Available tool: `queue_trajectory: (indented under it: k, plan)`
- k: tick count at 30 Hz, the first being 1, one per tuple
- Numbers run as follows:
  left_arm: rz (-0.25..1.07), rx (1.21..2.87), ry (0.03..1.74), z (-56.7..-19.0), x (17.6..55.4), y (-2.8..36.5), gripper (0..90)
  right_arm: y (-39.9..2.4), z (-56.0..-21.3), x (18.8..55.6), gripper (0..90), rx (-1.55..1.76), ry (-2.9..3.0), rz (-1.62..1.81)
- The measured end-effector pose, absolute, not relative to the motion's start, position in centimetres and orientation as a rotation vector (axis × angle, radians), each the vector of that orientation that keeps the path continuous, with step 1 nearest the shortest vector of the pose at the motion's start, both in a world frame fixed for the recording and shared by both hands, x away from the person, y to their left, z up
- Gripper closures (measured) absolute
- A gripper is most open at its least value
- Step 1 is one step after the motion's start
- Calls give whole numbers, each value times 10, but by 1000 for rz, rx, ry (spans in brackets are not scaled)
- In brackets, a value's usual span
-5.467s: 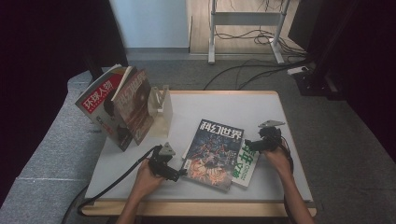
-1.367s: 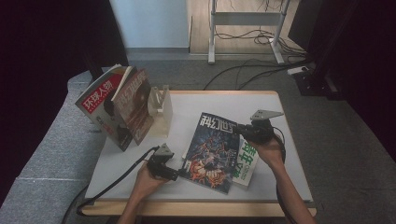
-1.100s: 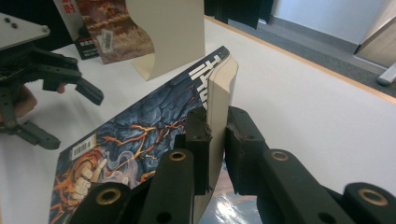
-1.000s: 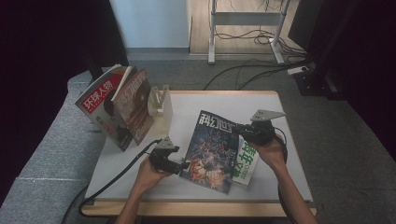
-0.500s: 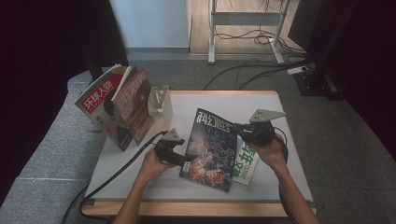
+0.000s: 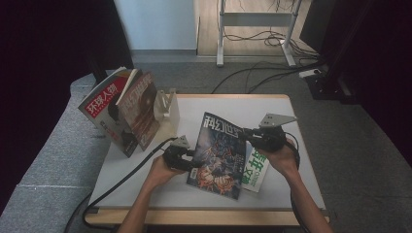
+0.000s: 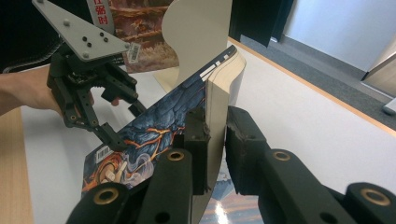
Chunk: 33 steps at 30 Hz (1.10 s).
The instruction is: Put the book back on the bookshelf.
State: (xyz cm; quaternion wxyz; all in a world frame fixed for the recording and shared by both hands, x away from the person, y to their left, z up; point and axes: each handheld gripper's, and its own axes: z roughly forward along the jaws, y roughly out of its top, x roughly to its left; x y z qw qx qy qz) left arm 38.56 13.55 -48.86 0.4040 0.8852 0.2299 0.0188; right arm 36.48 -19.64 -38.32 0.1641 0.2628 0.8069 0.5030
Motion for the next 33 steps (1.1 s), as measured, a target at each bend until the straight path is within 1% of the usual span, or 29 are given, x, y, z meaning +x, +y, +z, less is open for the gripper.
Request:
queue_trajectory:
  k: [7, 12, 22, 28, 33]
  plan:
    - [25, 2240, 608, -486, 387, 138, 479, -194, -381, 364, 779, 731, 2304, 1437]
    - [7, 2243, 621, -483, 388, 141, 537, -191, -379, 365, 779, 729, 2316, 1426]
    - [-51, 2227, 585, -471, 388, 150, 664, -190, -376, 368, 777, 735, 2324, 1423]
    - [-40, 2193, 547, -463, 385, 154, 736, -193, -373, 369, 771, 750, 2312, 1441]
    - [-3, 2176, 550, -454, 383, 158, 754, -193, -366, 368, 777, 741, 2295, 1464]
